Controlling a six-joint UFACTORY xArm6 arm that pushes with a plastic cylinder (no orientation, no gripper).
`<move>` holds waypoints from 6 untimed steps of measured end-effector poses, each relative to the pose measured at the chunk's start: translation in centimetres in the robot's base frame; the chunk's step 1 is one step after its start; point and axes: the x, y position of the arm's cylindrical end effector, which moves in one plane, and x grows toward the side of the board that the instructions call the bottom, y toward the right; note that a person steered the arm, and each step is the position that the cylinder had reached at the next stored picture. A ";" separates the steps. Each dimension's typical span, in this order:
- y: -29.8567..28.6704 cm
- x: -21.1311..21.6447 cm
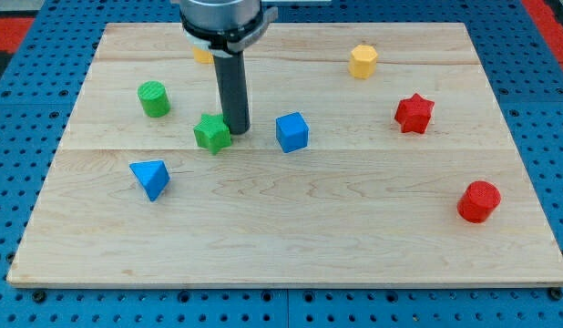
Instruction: Push the blue cube into the green star
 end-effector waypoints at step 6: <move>-2.0 1.3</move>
